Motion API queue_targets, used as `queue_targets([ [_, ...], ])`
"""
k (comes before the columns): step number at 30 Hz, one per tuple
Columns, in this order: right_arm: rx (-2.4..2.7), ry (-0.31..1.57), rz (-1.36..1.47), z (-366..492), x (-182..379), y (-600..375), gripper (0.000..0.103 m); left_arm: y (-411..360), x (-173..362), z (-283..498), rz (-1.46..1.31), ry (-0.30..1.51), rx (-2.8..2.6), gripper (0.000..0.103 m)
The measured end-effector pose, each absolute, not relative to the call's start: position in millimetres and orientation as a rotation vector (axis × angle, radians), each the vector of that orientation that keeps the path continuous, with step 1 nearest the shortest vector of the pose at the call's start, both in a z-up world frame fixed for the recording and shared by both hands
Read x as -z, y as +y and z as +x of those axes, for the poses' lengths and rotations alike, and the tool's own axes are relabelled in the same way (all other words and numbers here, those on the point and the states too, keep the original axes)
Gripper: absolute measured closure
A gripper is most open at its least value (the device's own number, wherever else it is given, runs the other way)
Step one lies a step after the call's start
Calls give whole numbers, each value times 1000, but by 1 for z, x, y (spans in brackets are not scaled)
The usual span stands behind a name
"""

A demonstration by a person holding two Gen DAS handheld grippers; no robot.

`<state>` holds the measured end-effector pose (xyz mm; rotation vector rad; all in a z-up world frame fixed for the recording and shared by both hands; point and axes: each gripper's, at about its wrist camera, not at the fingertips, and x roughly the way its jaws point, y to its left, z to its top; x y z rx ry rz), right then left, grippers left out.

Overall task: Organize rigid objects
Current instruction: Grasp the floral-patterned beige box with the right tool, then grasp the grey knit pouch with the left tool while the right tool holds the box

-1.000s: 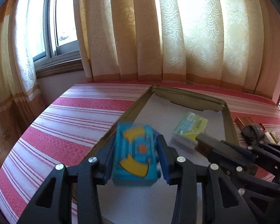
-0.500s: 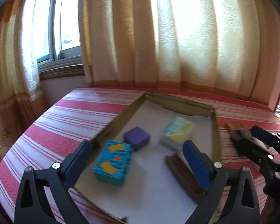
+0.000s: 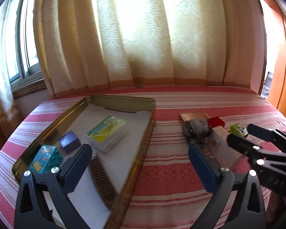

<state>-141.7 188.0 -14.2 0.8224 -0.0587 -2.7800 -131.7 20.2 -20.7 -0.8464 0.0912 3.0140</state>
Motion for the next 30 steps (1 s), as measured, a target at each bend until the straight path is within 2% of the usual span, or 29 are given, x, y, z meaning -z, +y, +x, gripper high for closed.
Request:
queue_targets([
  [3, 2755, -42, 884, -150, 18, 186, 45, 19, 20, -135, -848, 75, -3024, 1],
  [7, 2721, -16, 967, -159, 25, 180, 48, 16, 22, -138, -864, 51, -3030, 1],
  [9, 2701, 1, 1001, -163, 29, 177, 56, 16, 22, -137, -864, 48, -3028, 1],
  [11, 2676, 38, 1043, -166, 32, 172, 58, 17, 22, -137, -861, 53, -3026, 1],
  [15, 2640, 67, 1139, -176, 43, 166, 75, 21, 21, -135, -854, 68, -3017, 1],
  [26, 2805, -68, 898, -160, 16, 202, 75, 58, 19, -150, -882, 157, -2916, 1],
  [30, 2889, -41, 856, -161, 12, 216, 75, 75, 25, -166, -935, 168, -2869, 1],
])
